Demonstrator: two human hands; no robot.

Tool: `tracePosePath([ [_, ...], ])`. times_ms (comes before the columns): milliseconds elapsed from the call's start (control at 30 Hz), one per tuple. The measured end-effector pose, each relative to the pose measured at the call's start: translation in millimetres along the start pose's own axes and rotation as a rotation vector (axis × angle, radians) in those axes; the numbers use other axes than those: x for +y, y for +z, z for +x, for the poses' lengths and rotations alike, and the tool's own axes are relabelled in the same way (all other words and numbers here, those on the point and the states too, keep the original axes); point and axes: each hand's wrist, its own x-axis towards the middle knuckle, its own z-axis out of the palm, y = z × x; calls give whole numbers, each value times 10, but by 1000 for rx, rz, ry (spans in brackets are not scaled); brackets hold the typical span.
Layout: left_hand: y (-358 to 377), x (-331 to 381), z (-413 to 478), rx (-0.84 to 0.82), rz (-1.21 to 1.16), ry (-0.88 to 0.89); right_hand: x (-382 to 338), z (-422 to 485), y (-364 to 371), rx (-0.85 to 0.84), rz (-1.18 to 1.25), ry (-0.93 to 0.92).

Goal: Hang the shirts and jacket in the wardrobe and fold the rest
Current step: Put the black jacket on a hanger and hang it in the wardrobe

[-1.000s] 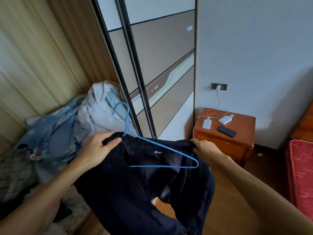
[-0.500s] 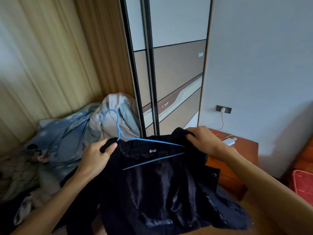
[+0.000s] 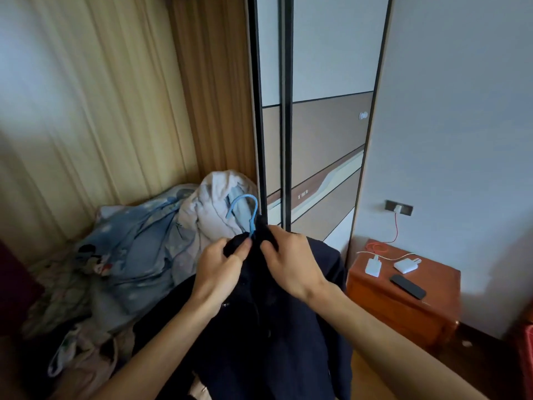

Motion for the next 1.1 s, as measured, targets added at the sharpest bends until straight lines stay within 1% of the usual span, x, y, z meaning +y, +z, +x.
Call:
tracePosePath([
  [100, -166, 124, 38, -56, -131, -127, -100, 12, 49, -21, 10, -76],
  [167, -246, 202, 56, -107, -170, -161, -208, 22, 96, -67, -11, -138],
  [200, -291, 227, 75, -103, -192, -175, -260, 26, 113, -123, -15, -167],
  [300, -518, 294, 184, -22, -287, -186, -327, 73, 55, -352, -37, -251],
  [333, -615, 317, 230, -2, -282, -168, -306, 102, -14, -361, -77, -264],
  [433, -941, 470, 357, 18, -260, -76, -141, 230, -296, -212, -239, -246],
  [467, -1057, 533, 399, 20, -271, -49, -108, 275, -383, -223, -287, -200],
  [500, -1163, 598, 444, 15, -284, -27, -76, 313, -426, -269, -291, -144],
  [533, -1265, 654, 491, -1, -288, 3, -77, 338, -430, -305, -238, -103],
  [600, -1426, 778, 558, -45, -275, 73, -199, 349, -318, -305, 2, -38],
  [667, -1536, 879, 615, -78, -241, 154, -435, 321, -135, -272, 280, 15],
  [733, -1625, 965, 685, -81, -154, 254, -635, 315, 67, -224, 473, 76],
  [867, -1884, 1095, 817, -60, 25, 413, -984, 453, 328, -116, 665, 74],
  [900, -1953, 1106, 842, -36, 65, 453, -1078, 509, 354, -84, 713, 80],
  [967, -2078, 1092, 880, 94, 189, 526, -1295, 615, 360, -50, 821, 99],
  [1033, -2192, 1058, 889, 243, 304, 538, -1488, 720, 362, -31, 875, 82],
  [1100, -2294, 993, 927, 311, 342, 558, -1673, 825, 377, -23, 892, 57],
])
